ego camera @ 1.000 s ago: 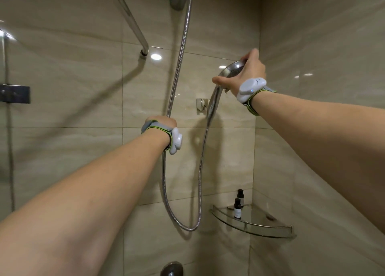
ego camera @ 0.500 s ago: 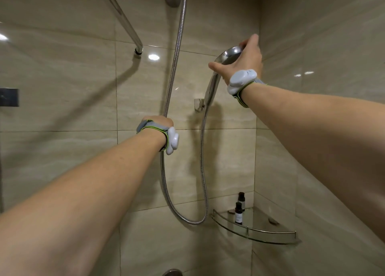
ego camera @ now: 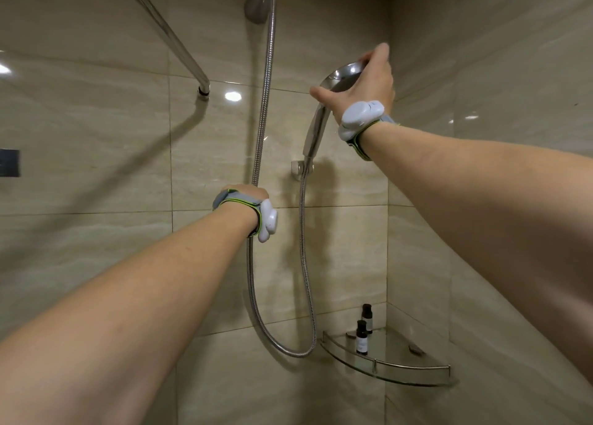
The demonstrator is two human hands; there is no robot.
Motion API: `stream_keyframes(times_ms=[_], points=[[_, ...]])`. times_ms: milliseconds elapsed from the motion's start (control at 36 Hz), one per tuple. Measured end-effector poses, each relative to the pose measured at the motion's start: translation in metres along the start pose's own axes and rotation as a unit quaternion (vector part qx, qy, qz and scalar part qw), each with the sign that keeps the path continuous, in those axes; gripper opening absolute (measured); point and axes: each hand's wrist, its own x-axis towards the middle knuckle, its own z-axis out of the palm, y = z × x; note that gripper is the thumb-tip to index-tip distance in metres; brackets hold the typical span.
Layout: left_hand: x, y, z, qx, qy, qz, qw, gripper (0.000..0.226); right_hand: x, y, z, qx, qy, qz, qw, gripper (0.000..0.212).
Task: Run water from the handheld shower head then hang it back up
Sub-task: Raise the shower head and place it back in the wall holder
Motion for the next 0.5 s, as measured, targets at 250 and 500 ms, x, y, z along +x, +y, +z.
stream_keyframes(times_ms=[250, 500], points=[[0.009, -0.005, 0.009, -0.005, 0.039, -0.027, 0.999, 0.053, 0.004, 0.003, 0.007, 0.012, -0.007, -0.007, 1.000, 0.085], [0.034, -0.010, 0.022, 0.064, 0.075, 0.018, 0.995, 0.017, -0.002, 0.012, 0.024, -0.004, -0.019, -0.007, 1.000, 0.085]])
